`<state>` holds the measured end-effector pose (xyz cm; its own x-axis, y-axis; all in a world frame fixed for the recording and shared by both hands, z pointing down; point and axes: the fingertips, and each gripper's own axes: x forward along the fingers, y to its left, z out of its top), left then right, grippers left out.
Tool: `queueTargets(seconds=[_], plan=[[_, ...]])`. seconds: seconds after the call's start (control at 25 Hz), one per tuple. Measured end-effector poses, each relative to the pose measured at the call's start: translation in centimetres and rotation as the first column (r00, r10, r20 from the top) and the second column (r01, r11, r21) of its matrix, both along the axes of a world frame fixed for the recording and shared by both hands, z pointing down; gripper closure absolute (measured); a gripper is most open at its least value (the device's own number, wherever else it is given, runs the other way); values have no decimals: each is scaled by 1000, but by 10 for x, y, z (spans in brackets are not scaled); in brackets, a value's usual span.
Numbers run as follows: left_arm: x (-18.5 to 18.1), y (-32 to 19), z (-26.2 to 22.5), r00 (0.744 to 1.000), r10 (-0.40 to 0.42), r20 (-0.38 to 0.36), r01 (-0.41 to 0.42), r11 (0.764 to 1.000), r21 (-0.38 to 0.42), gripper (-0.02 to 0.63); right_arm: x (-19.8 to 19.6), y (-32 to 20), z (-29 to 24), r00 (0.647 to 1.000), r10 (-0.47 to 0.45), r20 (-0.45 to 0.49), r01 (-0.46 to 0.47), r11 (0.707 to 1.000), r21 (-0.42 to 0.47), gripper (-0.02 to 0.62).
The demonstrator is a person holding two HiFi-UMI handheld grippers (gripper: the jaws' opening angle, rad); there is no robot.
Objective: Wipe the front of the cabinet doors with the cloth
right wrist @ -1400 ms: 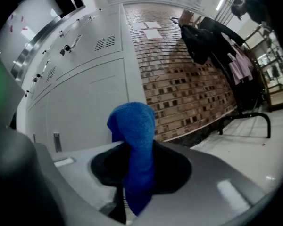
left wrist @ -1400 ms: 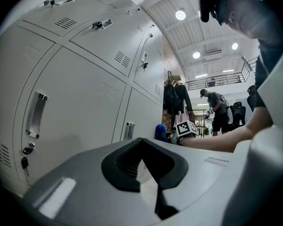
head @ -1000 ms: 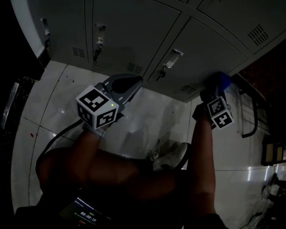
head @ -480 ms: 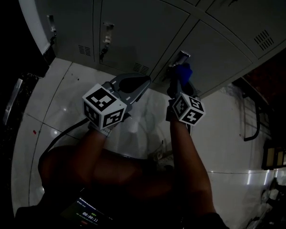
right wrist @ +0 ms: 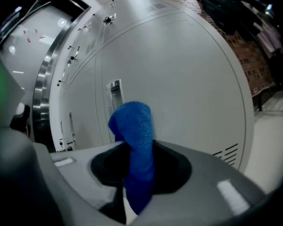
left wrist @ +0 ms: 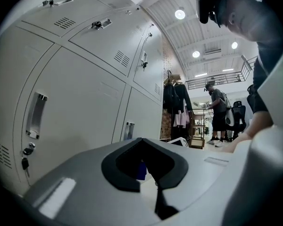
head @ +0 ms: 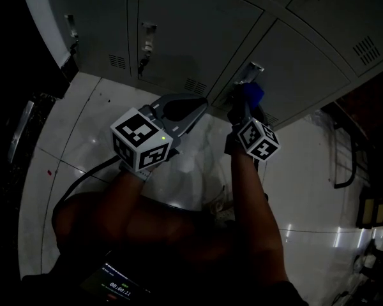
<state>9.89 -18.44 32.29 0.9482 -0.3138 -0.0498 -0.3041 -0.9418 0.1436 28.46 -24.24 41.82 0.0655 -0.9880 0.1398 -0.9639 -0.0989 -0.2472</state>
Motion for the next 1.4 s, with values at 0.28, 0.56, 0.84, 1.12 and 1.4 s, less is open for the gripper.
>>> queueTargets(seconds=[0.28,0.56,0.84,1.12,1.4], plan=[[1,2,0,1000,2,0,-2,1000,1,603,35,14,6,997,80,-12,-80,997,-21,489],[2,4,0,1000,9,-1,-9,1000,-2,603,82,40,8,977,211,32,-210,977,-33,489],[1,5,1,1000,9,1,-9,1000,0,603,132,67,11,933,350,84,-349,937,-32,489],[2,4,2,1000,7,3,-7,1000,-2,603,160,81,13,901,416,122,-416,909,-29,489],[2,4,1,1000,8,-1,-8,1000,-3,603,170,93,10,874,470,125,-472,882,-17,489]])
